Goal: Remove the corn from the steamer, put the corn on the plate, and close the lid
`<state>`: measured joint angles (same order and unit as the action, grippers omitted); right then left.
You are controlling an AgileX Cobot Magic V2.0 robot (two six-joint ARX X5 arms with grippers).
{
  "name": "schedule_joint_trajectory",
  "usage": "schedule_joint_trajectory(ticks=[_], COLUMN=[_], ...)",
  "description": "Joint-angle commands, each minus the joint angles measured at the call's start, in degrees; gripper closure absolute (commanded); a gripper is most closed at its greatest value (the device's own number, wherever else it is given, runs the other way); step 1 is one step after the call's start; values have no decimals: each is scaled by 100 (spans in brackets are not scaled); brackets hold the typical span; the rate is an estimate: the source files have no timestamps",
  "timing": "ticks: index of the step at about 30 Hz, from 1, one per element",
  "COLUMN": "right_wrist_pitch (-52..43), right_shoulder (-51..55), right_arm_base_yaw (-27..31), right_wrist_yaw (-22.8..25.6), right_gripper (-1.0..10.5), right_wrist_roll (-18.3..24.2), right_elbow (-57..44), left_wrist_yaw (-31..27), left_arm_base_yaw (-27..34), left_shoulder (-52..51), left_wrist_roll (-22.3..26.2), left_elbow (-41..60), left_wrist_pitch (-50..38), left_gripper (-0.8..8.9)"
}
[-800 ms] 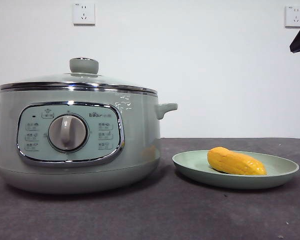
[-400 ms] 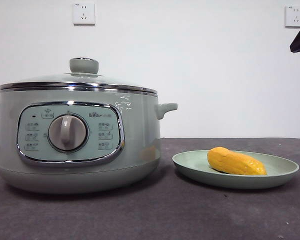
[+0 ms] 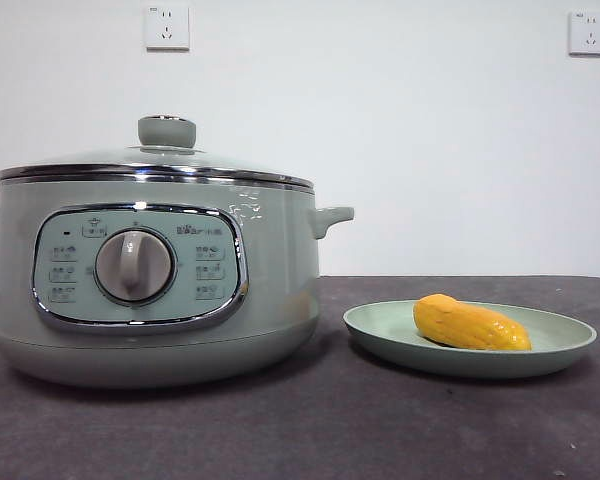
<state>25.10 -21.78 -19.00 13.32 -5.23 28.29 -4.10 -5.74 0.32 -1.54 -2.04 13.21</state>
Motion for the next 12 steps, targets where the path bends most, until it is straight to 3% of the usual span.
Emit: schedule_joint_trajectory(ticks=[1, 9, 12], right_wrist_pitch=[-317, -1869, -2037], right_shoulder=[459, 1652, 1923], right_arm_base_yaw=[544, 1543, 1639], right_wrist_yaw=[-146, -1718, -1775], right_gripper=[946, 946, 946], right_wrist_roll=[573, 1259, 1211], right_elbow=[-409, -1766, -2201], left_wrist_yaw=[-13, -11, -13], left_arm_base_yaw=[20, 20, 20], left_shoulder=[-13, -13, -13], left_wrist_roll=[-35, -35, -35], left_elbow=[90, 90, 90], left_wrist_pitch=[-35, -35, -35], left_gripper=[817, 817, 817])
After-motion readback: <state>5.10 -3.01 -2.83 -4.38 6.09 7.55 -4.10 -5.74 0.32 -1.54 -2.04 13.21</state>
